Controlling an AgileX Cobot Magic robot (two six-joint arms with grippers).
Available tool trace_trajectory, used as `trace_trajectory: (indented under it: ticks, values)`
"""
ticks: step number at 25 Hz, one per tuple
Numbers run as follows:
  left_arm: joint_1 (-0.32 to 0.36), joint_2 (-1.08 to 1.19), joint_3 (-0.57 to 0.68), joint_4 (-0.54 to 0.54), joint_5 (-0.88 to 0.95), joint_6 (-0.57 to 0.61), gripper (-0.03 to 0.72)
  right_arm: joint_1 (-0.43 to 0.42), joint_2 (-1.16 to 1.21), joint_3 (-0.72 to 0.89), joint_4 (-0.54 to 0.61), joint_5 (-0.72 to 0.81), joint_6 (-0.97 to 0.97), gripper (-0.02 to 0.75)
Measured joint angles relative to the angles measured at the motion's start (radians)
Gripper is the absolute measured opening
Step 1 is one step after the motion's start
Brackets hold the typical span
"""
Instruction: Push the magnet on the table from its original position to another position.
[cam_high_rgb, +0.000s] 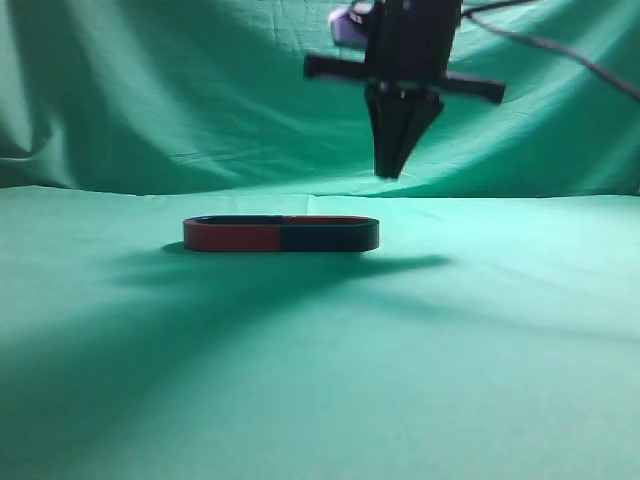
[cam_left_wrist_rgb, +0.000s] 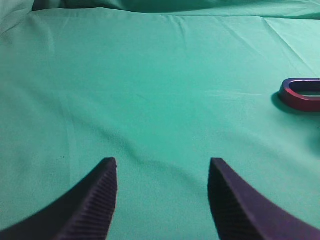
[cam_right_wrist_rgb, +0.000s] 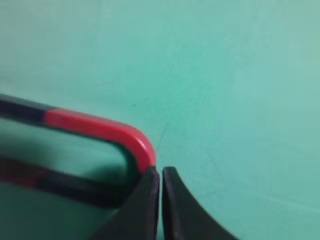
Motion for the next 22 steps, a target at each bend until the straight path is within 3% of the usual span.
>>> trace_trajectory:
  ticks: [4,8,17,22]
  values:
    - [0.0,0.0,0.0,0.0,0.0,0.0,0.372,0.0,-0.053,-0.118,-0.008,0.138,0.002,0.0]
    - [0.0,0.0,0.0,0.0,0.0,0.0,0.372,0.0,-0.153,-0.179,-0.012,0.173,0.004,0.0]
    - [0.0,0.0,0.0,0.0,0.0,0.0,0.372,0.043,-0.46,-0.18,-0.012,0.196,0.006,0.0]
    - [0.0,0.0,0.0,0.0,0.0,0.0,0.372,0.093,-0.636,-0.073,-0.04,0.202,0.009,0.0]
